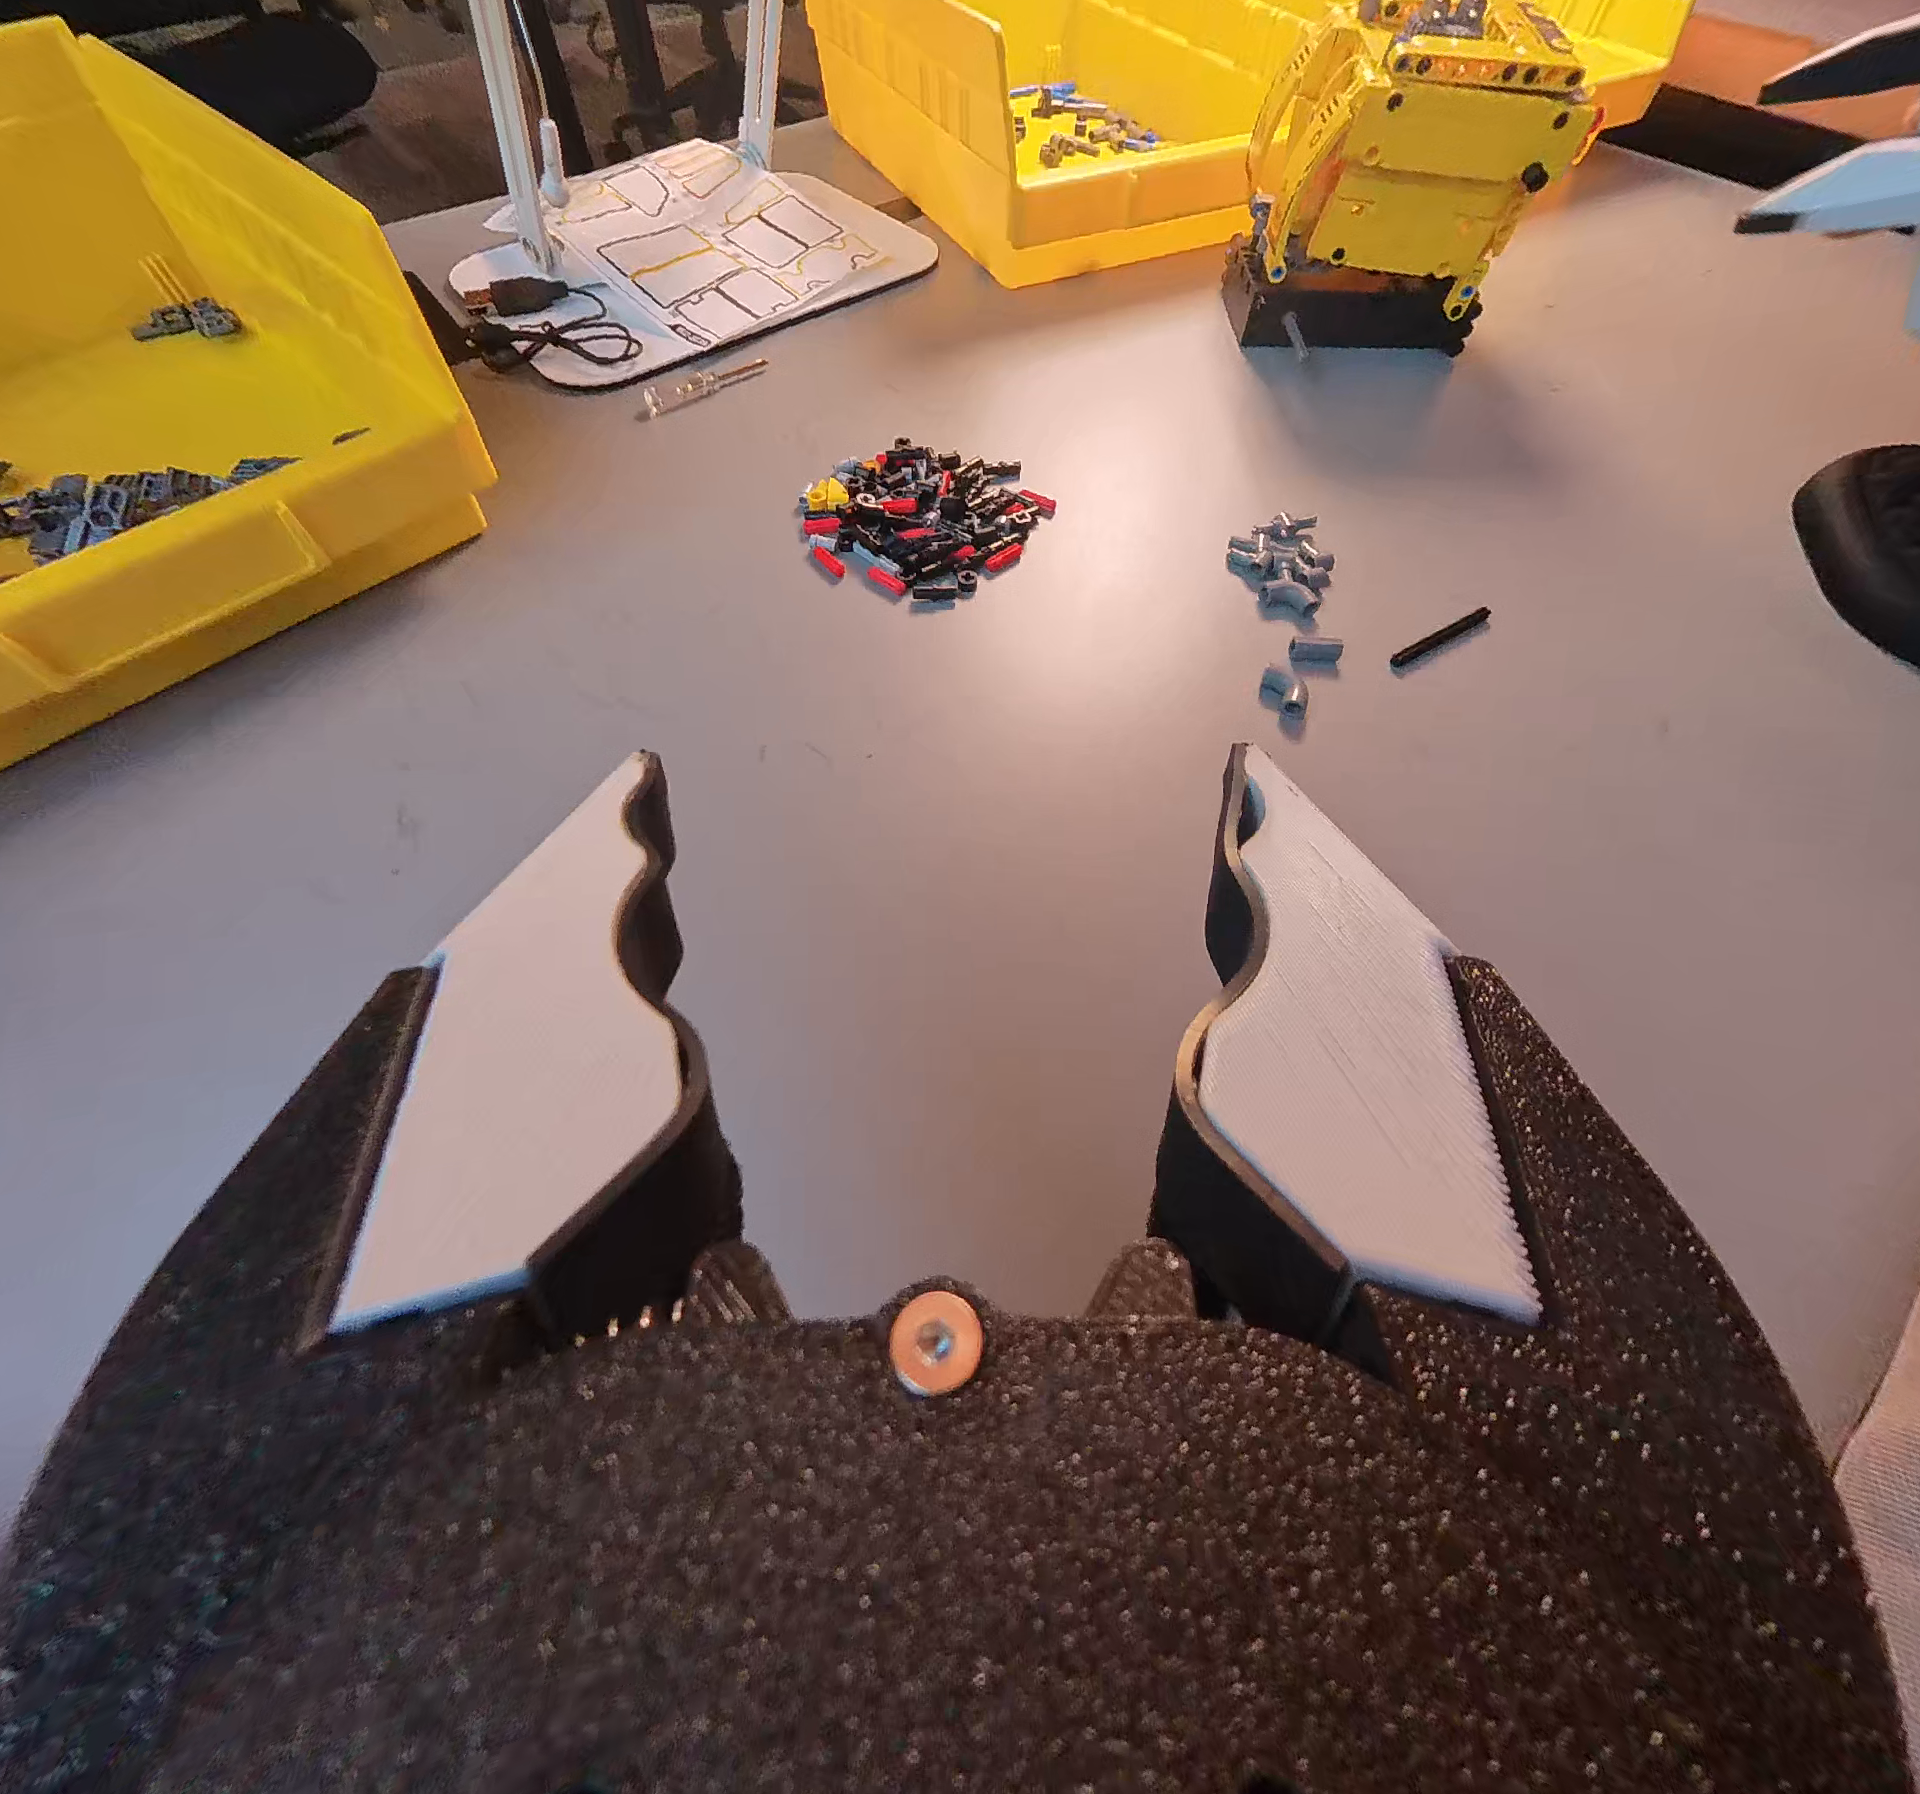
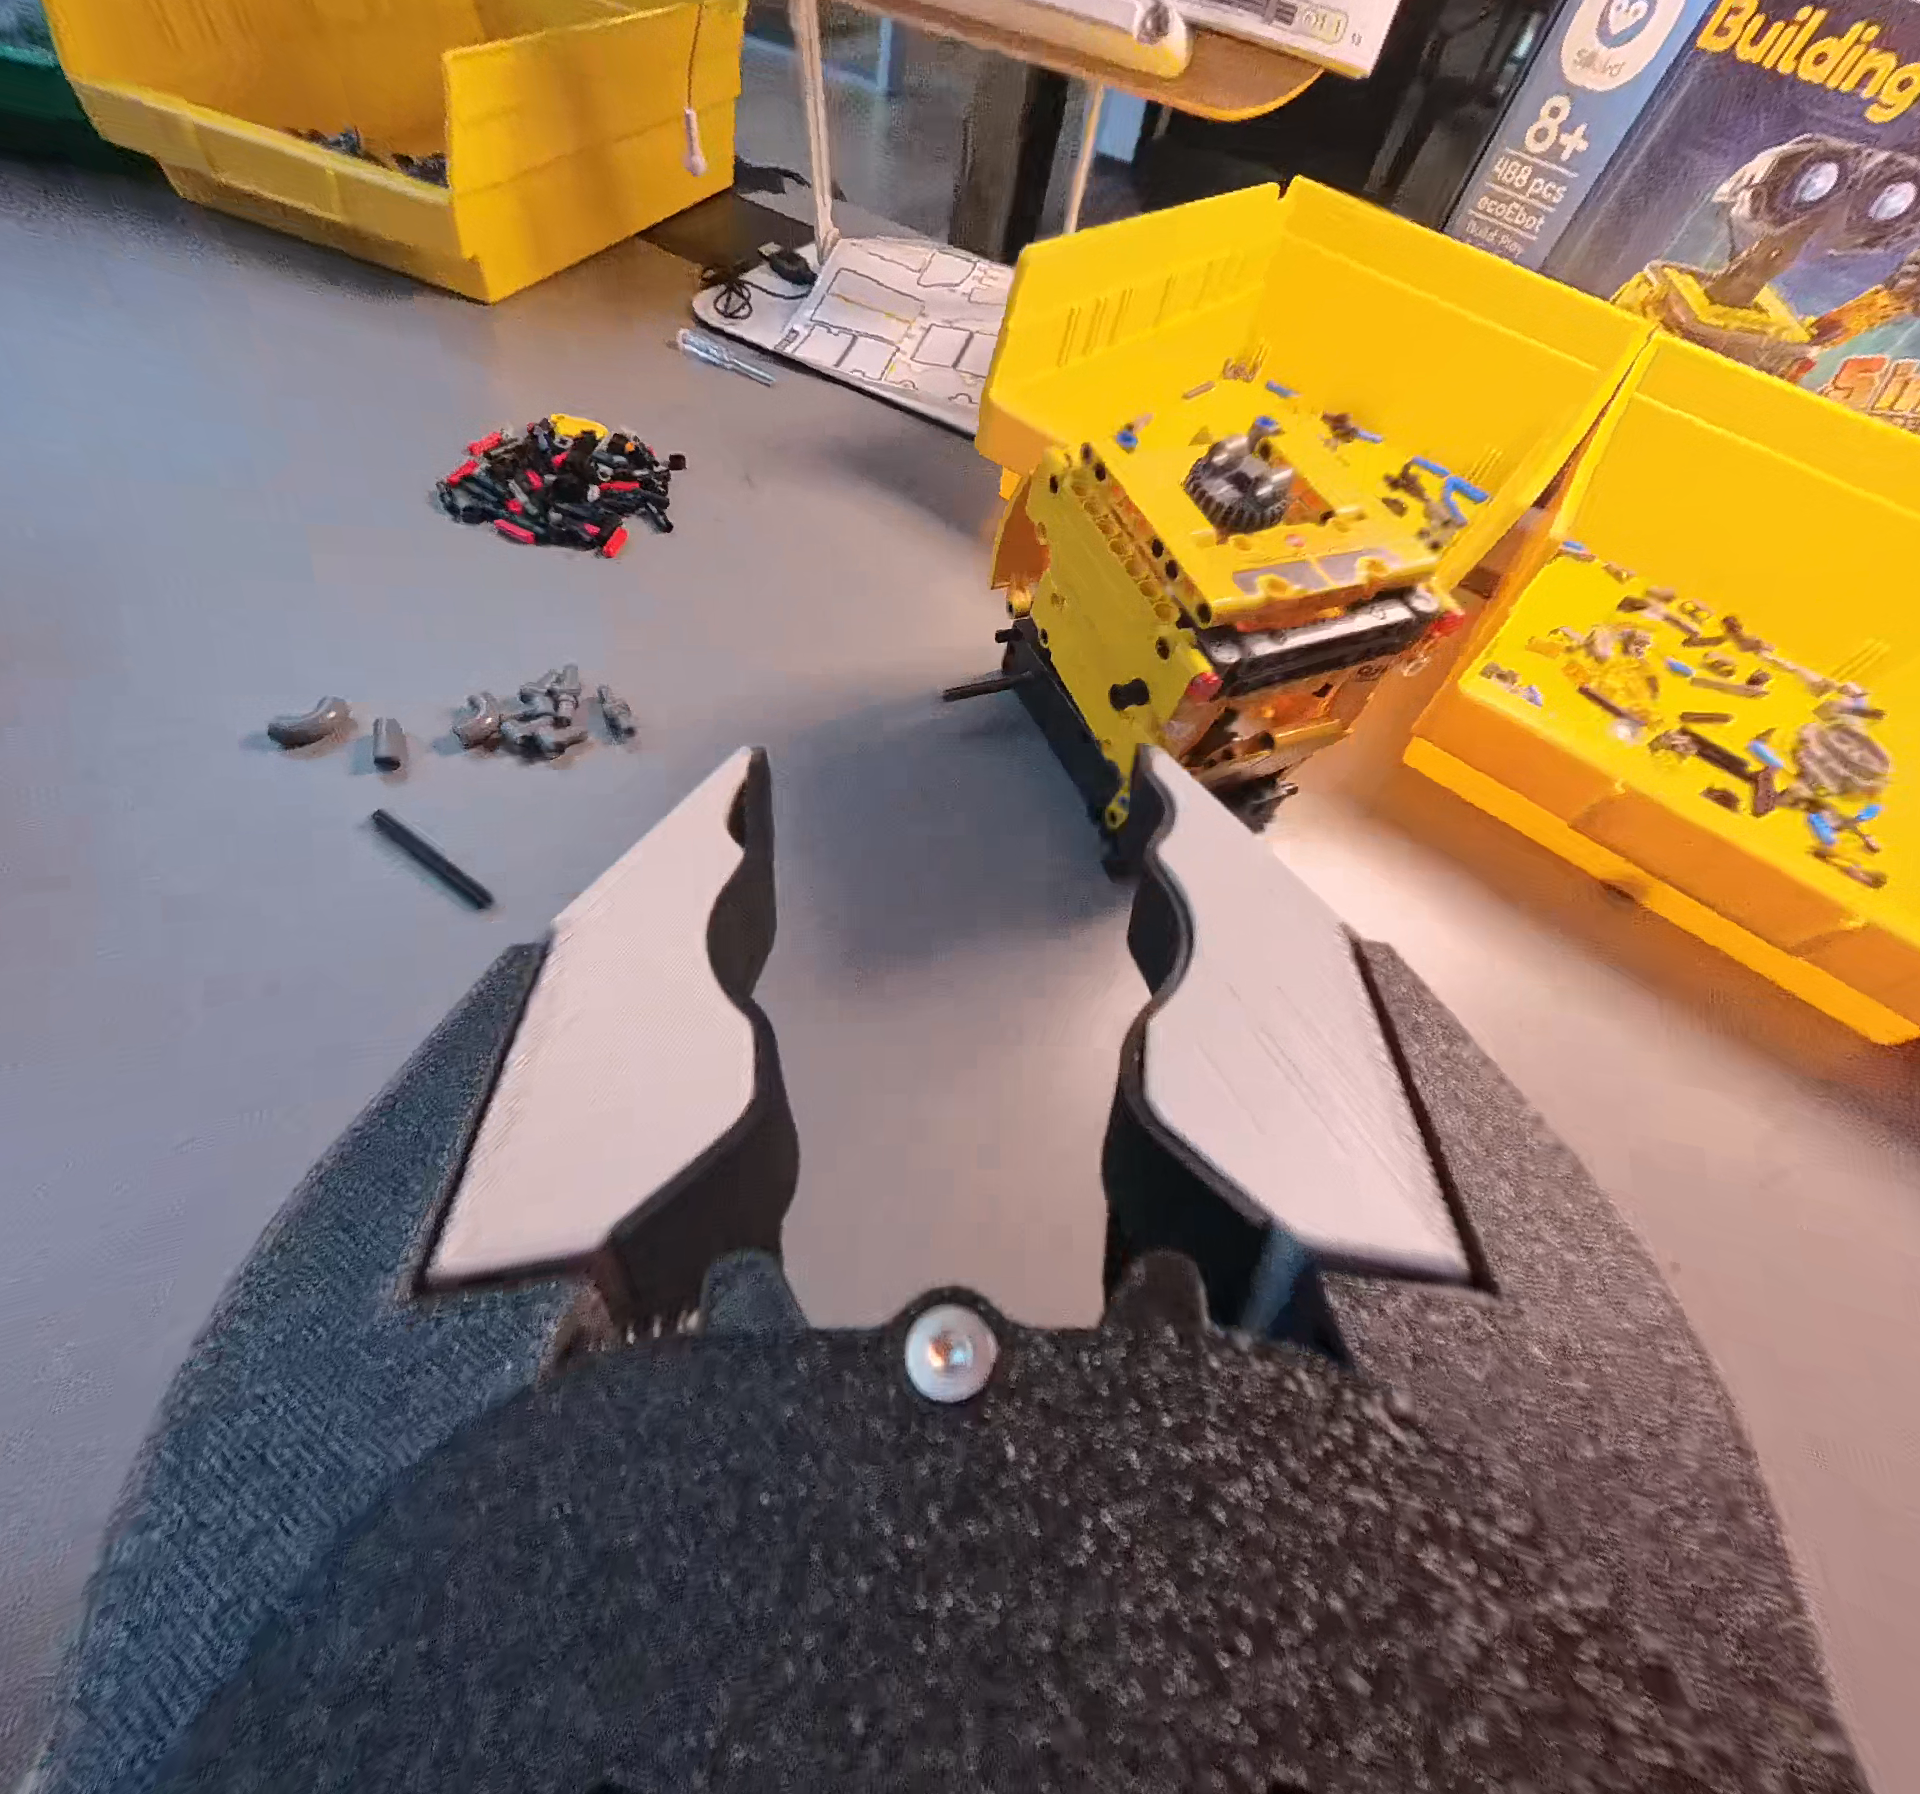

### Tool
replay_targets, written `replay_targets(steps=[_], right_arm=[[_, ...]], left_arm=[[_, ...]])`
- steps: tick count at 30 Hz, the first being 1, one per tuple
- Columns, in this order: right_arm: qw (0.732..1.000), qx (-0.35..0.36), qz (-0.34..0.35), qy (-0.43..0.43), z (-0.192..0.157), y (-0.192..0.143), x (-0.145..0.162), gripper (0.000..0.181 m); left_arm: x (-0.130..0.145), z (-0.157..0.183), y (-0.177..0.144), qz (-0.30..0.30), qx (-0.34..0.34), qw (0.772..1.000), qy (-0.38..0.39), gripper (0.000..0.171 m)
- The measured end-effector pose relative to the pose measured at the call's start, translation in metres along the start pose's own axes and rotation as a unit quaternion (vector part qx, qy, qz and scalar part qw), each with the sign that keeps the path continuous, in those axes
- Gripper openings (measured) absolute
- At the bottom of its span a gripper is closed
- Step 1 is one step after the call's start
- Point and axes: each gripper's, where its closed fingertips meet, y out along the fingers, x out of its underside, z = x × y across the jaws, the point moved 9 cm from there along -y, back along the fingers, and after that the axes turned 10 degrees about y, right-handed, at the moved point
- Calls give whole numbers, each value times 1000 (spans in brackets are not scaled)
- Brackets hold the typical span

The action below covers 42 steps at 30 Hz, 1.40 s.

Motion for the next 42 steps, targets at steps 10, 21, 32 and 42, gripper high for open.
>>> replay_targets(steps=[10,21,32,42], right_arm=[[993,39,-88,-62,92,66,-57,0],[980,-65,-163,-92,74,117,-96,0],[951,-128,-248,-133,62,79,-77,0],[988,-19,-62,-139,86,90,-126,0]], left_arm=[[-2,0,1,16,-10,1000,7,95],[2,-5,4,9,-4,1000,-16,90],[1,-3,6,2,-5,1000,-9,88],[1,-4,11,-10,-2,1000,-7,87]])
